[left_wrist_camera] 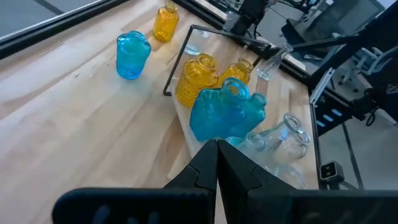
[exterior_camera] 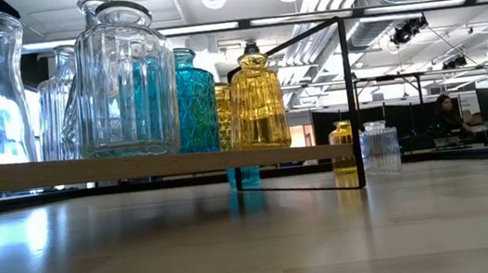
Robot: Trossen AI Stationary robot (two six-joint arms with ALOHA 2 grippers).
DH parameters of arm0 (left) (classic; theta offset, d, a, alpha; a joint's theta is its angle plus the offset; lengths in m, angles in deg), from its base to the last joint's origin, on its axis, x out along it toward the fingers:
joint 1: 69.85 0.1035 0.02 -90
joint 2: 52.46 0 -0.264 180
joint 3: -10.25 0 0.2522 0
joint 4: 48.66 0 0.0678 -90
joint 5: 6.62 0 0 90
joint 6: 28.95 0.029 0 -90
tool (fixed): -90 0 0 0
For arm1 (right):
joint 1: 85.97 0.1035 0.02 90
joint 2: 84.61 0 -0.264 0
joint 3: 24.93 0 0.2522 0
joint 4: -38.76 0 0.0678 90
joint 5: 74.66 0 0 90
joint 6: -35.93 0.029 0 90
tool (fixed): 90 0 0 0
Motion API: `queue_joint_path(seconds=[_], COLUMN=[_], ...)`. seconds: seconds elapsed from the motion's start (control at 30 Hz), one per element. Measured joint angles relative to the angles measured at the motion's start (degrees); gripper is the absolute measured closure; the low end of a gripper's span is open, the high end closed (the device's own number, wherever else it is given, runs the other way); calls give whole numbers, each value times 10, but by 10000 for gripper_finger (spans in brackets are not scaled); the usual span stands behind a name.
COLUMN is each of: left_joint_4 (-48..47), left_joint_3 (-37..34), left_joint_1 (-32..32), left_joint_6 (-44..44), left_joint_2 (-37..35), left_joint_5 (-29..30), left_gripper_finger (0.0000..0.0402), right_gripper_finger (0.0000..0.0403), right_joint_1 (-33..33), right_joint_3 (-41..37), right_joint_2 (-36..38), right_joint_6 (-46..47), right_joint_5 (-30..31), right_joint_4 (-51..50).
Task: Sort vases onto shelf
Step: Adjust the transparent vase on the shelf and align with the other transparent vase
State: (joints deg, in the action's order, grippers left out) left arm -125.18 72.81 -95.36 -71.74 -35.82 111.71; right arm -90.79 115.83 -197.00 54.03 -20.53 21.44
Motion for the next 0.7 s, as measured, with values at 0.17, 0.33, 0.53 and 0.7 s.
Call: queue_joint_path(seconds=[0.17, 0.33, 0.53, 0.7], left_joint_4=[0, 0, 0, 0], left_joint_3=[0, 0, 0, 0], left_joint_1=[0, 0, 0, 0], left_joint_6=[5, 4, 4, 4], left_joint_2=[0, 0, 0, 0], left_joint_5=[7, 7, 7, 8], left_gripper_finger=[402, 401, 401, 401], right_gripper_finger=[329, 329, 329, 329], right_joint_1=[14, -17, -67, -85], right_joint_3=[0, 0, -1, 0], right_joint_2=[8, 9, 19, 44], right_joint_6=[-50, -56, -42, 12], right_joint_5=[72, 133, 132, 138], right_joint_4=[-112, -245, -305, -246])
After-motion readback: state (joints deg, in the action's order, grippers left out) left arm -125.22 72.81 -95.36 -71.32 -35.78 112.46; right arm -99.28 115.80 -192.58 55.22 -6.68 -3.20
